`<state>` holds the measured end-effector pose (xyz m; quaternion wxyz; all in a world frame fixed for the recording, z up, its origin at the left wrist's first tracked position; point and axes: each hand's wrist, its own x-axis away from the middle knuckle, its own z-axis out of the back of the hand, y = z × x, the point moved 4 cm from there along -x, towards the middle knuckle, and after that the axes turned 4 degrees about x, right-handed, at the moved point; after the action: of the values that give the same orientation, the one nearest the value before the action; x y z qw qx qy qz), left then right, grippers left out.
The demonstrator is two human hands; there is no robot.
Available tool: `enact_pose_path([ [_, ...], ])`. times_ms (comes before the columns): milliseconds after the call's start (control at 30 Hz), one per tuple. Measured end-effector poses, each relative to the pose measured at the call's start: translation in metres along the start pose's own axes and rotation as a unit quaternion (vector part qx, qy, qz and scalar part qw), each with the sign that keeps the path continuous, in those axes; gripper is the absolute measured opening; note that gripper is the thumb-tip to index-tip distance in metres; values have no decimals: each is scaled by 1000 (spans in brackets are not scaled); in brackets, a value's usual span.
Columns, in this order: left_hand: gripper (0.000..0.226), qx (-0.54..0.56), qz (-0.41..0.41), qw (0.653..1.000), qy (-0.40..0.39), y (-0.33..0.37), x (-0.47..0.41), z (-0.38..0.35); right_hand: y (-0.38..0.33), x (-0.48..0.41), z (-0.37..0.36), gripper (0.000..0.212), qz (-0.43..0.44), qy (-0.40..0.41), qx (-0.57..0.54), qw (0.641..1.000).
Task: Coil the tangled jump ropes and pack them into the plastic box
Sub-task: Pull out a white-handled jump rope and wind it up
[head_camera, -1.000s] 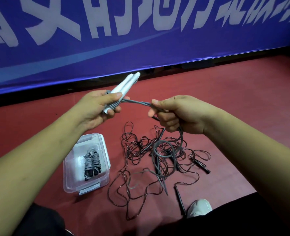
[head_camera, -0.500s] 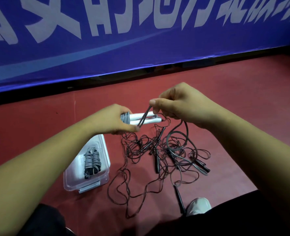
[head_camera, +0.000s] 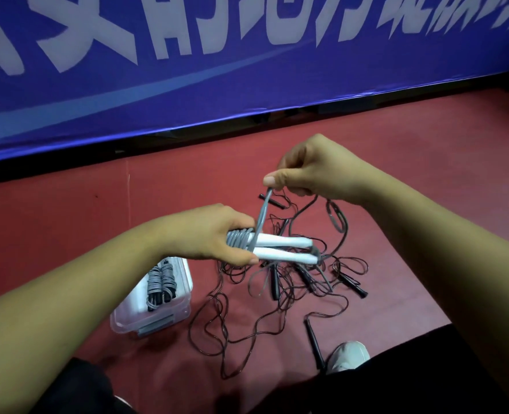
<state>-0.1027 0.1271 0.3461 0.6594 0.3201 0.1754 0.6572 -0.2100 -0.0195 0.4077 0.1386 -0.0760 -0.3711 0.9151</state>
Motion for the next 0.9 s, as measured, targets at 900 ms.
enact_pose_path([
  [900,37,666,46,690,281,-11,2,35,8,8,-35,36,-133,-152,-276,940],
])
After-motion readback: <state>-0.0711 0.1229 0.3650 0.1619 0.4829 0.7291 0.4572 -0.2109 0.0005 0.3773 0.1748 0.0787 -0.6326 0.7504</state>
